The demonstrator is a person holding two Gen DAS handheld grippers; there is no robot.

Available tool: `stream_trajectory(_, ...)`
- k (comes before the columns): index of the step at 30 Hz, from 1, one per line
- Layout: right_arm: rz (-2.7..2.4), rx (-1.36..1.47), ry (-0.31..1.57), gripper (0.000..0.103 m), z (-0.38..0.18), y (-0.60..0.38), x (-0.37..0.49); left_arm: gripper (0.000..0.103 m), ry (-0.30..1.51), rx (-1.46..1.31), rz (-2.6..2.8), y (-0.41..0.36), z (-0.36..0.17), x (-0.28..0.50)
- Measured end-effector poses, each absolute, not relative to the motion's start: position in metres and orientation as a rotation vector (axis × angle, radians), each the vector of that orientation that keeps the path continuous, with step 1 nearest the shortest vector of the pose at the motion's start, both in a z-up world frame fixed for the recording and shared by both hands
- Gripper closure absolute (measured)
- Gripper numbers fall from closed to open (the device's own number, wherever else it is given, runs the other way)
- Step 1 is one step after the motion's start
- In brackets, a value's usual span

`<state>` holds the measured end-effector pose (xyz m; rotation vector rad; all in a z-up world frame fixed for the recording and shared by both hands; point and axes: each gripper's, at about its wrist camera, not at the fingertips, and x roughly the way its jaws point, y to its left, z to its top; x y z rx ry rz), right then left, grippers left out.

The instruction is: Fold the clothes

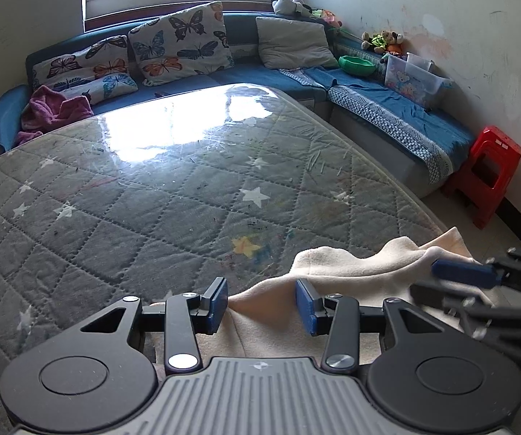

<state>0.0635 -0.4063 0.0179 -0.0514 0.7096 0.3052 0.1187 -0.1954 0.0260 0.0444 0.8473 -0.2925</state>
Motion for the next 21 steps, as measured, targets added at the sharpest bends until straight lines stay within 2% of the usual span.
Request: stream_trajectory(21,0.287,-0.118,0.692,0.073,0.015,-0.412,-0.012,0.058,0.797,0.054,-0.305,-0.199,0.035,0.101)
